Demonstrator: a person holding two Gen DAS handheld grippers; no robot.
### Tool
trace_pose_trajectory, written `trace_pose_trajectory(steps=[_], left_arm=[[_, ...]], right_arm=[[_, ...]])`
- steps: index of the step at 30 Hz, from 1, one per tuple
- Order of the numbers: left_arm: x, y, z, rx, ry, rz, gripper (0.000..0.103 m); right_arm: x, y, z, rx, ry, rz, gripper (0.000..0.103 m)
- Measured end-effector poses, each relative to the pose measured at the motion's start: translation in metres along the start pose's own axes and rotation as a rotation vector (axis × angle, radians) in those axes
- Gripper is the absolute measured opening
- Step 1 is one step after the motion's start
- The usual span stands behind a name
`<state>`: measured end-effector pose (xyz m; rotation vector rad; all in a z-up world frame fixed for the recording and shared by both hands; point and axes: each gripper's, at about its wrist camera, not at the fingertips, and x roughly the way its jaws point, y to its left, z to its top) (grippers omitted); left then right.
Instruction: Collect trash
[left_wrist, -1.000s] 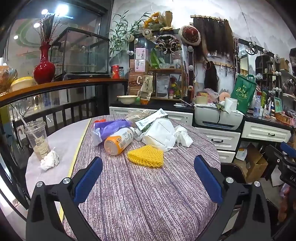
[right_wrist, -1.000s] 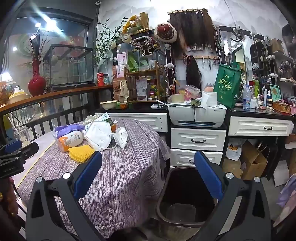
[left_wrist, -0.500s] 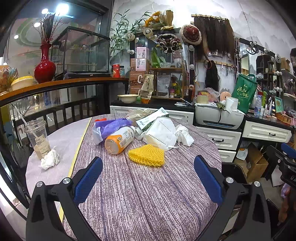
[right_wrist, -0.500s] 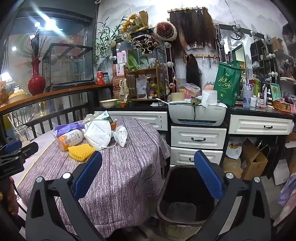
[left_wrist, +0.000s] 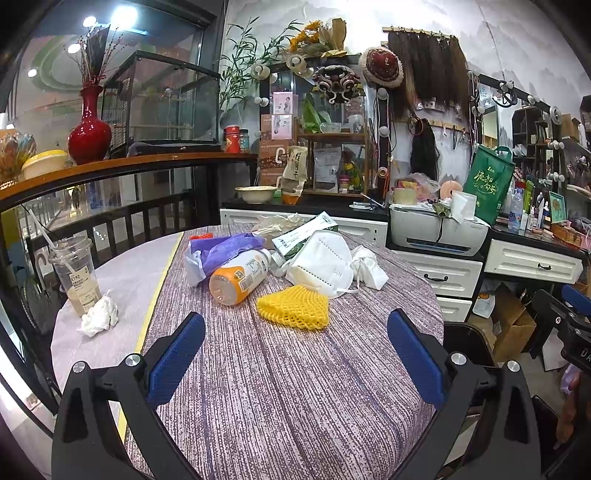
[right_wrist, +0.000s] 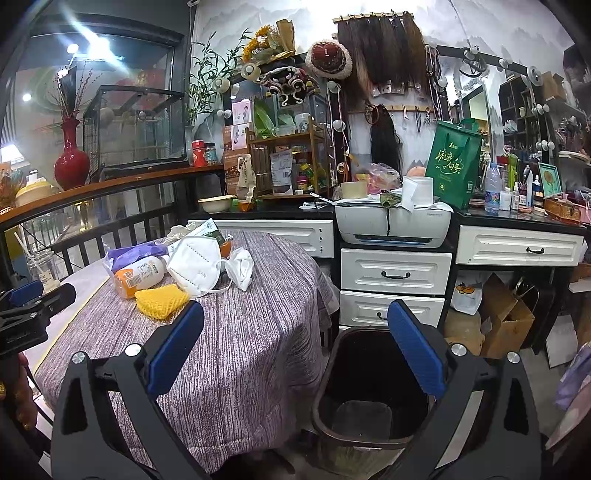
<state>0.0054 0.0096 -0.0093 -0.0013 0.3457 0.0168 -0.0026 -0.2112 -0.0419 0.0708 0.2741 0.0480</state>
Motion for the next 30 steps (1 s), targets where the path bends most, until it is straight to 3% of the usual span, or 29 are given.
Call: trace_pose_trajectory(steps=[30], left_arm=[[0.005, 0.0011, -0.0051, -0.001, 0.008, 0.004, 0.098]], right_arm=[[0.0013, -0.0002, -0.0029, 0.006, 0.009, 0.002, 0.098]])
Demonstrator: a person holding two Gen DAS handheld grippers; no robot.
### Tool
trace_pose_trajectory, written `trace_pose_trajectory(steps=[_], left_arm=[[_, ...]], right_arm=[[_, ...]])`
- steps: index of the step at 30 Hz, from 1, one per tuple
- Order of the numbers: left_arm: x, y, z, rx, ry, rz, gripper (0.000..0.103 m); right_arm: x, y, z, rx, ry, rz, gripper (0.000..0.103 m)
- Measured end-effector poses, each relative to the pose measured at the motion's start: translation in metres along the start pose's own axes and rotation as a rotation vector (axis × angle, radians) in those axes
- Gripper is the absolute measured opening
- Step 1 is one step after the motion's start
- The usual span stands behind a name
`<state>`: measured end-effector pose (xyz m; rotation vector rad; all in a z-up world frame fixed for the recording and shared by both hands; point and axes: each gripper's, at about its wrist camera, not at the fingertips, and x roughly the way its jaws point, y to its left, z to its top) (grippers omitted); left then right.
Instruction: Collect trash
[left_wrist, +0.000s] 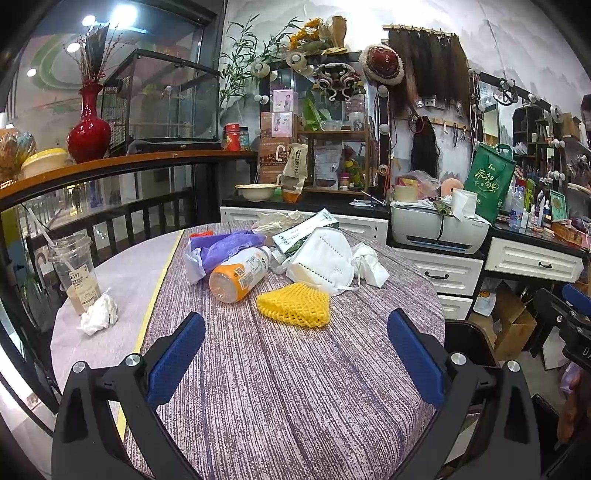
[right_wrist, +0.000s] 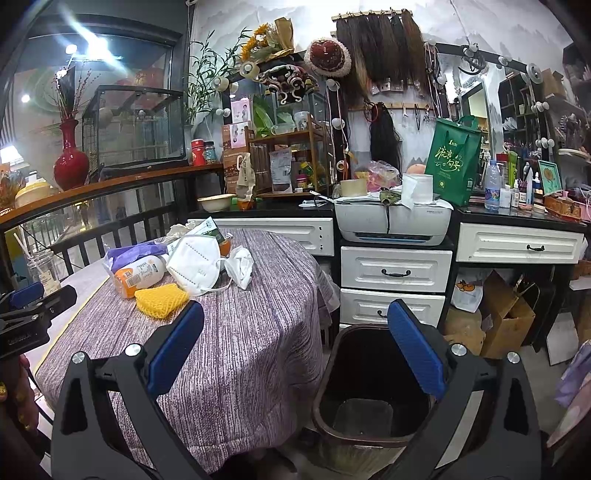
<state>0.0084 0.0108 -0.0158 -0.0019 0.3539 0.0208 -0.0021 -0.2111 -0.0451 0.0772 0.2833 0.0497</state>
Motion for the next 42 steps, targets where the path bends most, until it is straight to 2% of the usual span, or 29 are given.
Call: trace_pose_trajectory(steps=[15, 21, 30, 34, 42], left_arm=[[0.008, 0.002, -0.011, -0.001, 0.016, 0.003, 0.098], [0.018, 0.003, -0.016, 0.001, 0.068, 0.001, 0.098], [0.016, 0.003, -0.013, 0.004, 0.077, 0.004, 0.098], [0.021, 0.004, -0.014, 0.008, 0.11, 0.001, 0.098], [0.055, 0.015, -0.019, -0.018, 0.263, -0.064, 0.098]], right_arm=[[0.003, 0.0, -0.001, 0.001, 0.016, -0.002, 0.098], [0.014, 0.0, -0.005, 0.014, 0.077, 0.007, 0.098], [0.012, 0.002, -0.004, 0.007, 0.068, 0.001, 0.098], [0.018, 0.003, -0.005, 0.003, 0.11, 0.006, 0.098], [0.071, 0.013, -0.008, -0.026, 0.328, 0.101, 0.098]])
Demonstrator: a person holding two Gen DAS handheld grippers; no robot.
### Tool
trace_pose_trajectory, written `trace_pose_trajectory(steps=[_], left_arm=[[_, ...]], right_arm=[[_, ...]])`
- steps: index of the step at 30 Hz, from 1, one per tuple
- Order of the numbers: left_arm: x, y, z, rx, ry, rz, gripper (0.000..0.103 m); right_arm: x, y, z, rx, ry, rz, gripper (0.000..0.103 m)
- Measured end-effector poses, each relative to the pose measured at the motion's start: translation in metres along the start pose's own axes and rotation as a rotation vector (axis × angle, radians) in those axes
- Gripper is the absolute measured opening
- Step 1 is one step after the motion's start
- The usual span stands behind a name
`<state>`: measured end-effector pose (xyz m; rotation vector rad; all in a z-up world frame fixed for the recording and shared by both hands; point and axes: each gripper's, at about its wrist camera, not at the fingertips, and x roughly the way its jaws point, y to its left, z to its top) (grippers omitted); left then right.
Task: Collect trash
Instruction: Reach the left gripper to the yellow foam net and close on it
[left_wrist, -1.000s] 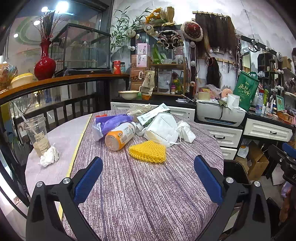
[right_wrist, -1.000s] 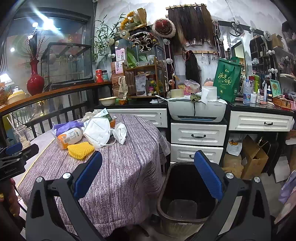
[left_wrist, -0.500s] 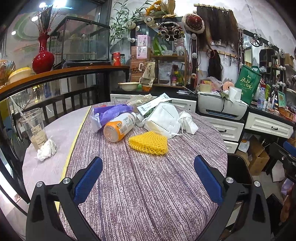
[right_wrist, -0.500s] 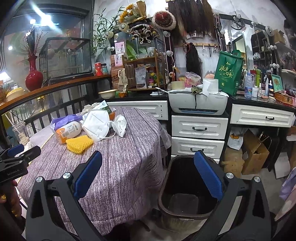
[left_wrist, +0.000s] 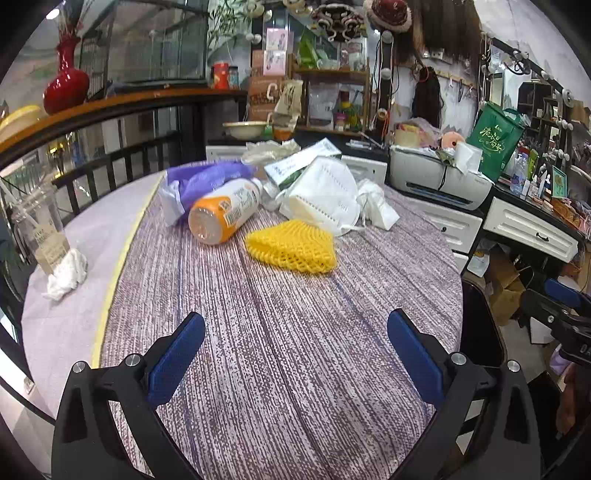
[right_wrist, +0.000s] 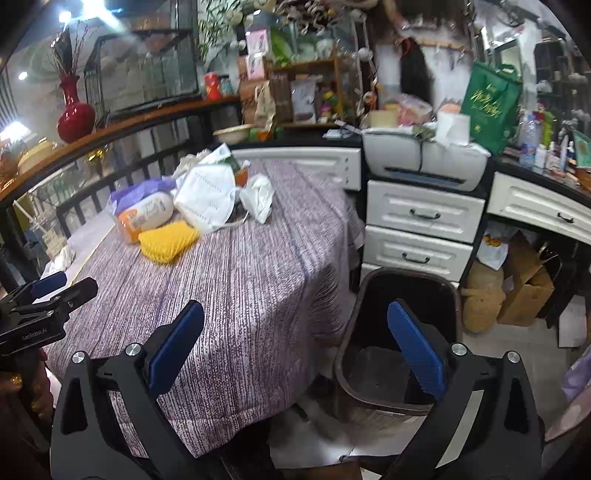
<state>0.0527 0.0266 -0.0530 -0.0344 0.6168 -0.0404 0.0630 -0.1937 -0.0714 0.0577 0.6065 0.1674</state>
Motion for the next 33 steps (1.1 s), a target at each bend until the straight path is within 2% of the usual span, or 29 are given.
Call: trace_pose_trajectory(steps=[5, 7, 10, 15, 21, 24, 28, 32, 33], left_arm=[[0.025, 0.0, 0.016, 0.045, 0.092, -0.043, 0.098], [0.038, -0.002, 0.03, 0.071, 0.133, -0.054, 0.098], [0.058, -0.004, 0.049, 0.1, 0.173, -0.075, 0.098], [0.1, -0.018, 0.07, 0.222, 0.266, -0.061, 0.098], [0.137, -0.018, 0.076, 0.244, 0.336, -0.039, 0.097], [0.14, -0.015, 0.076, 0.236, 0.334, -0.029, 0.09], [0.133, -0.013, 0.077, 0.224, 0.301, -0.044, 0.071], [0.129, -0.008, 0.076, 0.196, 0.27, -0.038, 0.058], [0.128, -0.007, 0.077, 0.188, 0.264, -0.04, 0.052]], right_arm=[[0.047, 0.003, 0.018, 0.003, 0.111, 0.056, 0.098], [0.059, 0.005, 0.025, -0.003, 0.13, 0.064, 0.098], [0.076, 0.009, 0.038, -0.037, 0.131, 0.059, 0.098], [0.089, 0.013, 0.05, -0.069, 0.127, 0.062, 0.098], [0.097, 0.011, 0.055, -0.09, 0.136, 0.065, 0.098], [0.1, 0.009, 0.056, -0.093, 0.137, 0.067, 0.098], [0.109, 0.009, 0.063, -0.103, 0.134, 0.07, 0.098], [0.123, 0.01, 0.071, -0.098, 0.154, 0.082, 0.098], [0.126, 0.01, 0.073, -0.097, 0.157, 0.087, 0.098]])
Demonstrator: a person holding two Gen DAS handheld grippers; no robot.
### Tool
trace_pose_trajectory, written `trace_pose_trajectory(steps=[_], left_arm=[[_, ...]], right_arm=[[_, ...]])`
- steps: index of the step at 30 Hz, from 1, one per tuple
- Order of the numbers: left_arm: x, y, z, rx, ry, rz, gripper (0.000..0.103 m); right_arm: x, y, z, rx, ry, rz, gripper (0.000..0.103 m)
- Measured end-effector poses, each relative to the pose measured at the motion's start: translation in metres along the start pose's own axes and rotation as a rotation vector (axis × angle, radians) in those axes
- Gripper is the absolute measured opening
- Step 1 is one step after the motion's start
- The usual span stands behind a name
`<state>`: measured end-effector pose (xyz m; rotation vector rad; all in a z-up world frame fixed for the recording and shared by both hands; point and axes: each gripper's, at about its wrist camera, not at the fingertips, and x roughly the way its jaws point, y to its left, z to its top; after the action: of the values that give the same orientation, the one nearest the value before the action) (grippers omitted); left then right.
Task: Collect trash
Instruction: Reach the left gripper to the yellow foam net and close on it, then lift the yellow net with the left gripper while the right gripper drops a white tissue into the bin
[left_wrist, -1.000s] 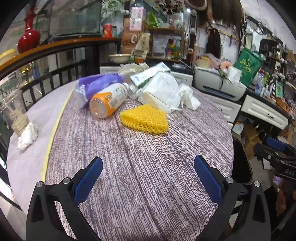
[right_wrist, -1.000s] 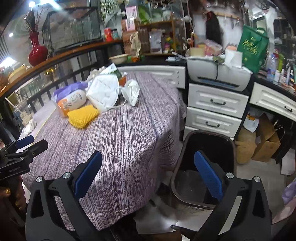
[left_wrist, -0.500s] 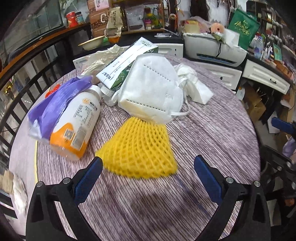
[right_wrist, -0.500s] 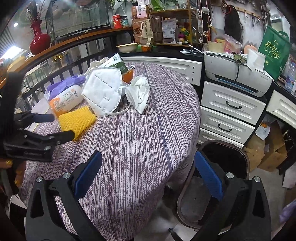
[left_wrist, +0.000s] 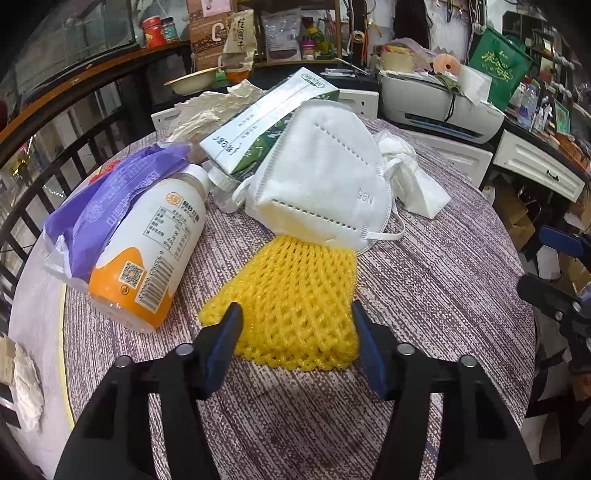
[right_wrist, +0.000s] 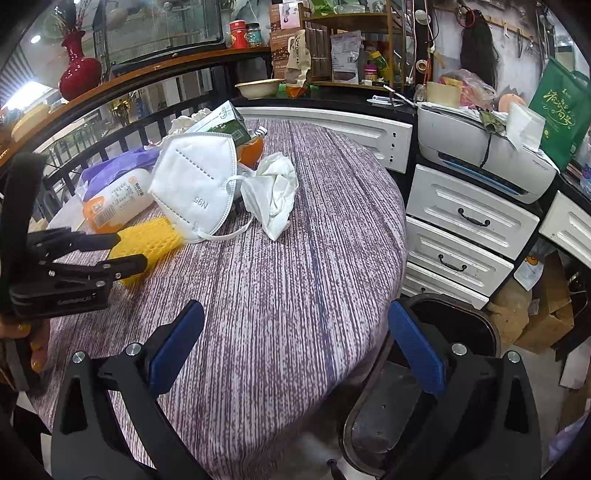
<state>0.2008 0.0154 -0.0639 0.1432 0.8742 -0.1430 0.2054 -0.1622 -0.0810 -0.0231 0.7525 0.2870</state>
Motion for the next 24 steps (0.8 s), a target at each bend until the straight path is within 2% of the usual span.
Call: trace_pose_trajectory(steps=[4, 7, 10, 14, 16, 19, 24], left_arm=[[-0.009, 0.007, -0.002, -0.045, -0.023, -0.037, 0.027], [-0.011, 0.011, -0.004, -0.078, -0.024, -0.068, 0.02], [-0.017, 0.011, -0.009, -0.092, -0.04, -0.085, 0.018], [-0.032, 0.013, -0.015, -0.096, -0.086, -0.086, 0.017], [-0.04, 0.013, -0.019, -0.096, -0.105, -0.088, 0.017], [-0.047, 0.014, -0.025, -0.111, -0.119, -0.106, 0.017], [-0.05, 0.02, -0.033, -0.152, -0.126, -0.147, 0.017]], right_arm=[[0.008, 0.008, 0.014, -0.026, -0.01, 0.033, 0.098], [0.014, 0.021, 0.028, -0.07, -0.022, 0.061, 0.098], [0.022, 0.036, 0.046, -0.119, -0.031, 0.123, 0.098], [0.03, 0.052, 0.069, -0.177, -0.051, 0.149, 0.098], [0.035, 0.057, 0.077, -0.195, -0.057, 0.132, 0.098], [0.048, 0.055, 0.085, -0.203, -0.068, 0.041, 0.098], [0.059, 0.027, 0.091, -0.112, -0.063, -0.004, 0.095]])
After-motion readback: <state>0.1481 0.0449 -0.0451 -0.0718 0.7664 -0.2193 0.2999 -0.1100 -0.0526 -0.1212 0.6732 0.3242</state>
